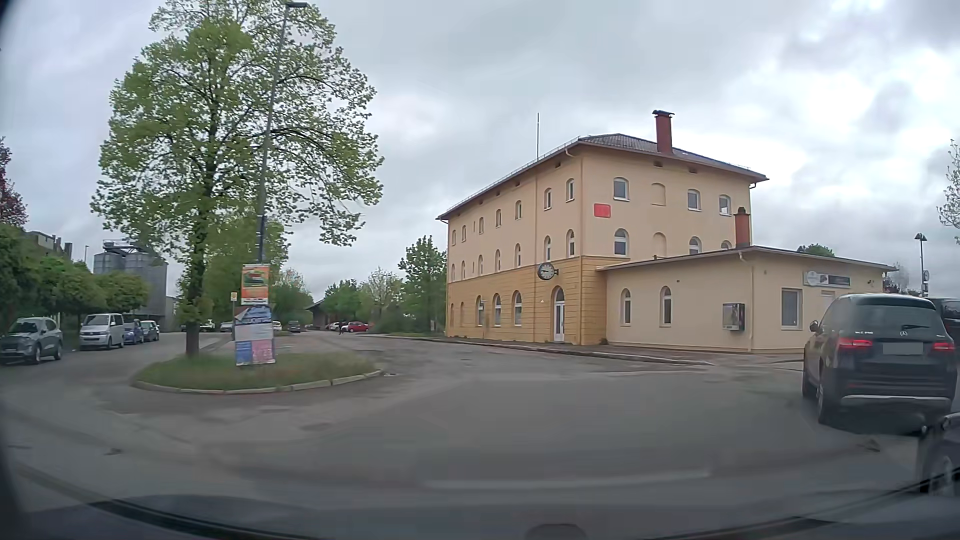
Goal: Follow the waypoints while adhering to traffic rules and regulations
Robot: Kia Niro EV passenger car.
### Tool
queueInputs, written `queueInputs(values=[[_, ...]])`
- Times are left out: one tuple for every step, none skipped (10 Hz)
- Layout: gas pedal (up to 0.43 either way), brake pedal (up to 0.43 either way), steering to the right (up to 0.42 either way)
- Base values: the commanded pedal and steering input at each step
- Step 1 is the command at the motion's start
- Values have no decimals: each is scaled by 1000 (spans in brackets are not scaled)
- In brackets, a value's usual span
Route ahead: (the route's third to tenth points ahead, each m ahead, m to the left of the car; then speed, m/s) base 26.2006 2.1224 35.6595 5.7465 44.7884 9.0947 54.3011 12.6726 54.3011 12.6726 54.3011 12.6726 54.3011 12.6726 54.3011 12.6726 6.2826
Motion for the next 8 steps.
queueInputs(values=[[150,0,152],[150,0,133],[150,0,109],[150,0,86],[150,0,76],[150,0,68],[150,0,53],[150,0,37]])
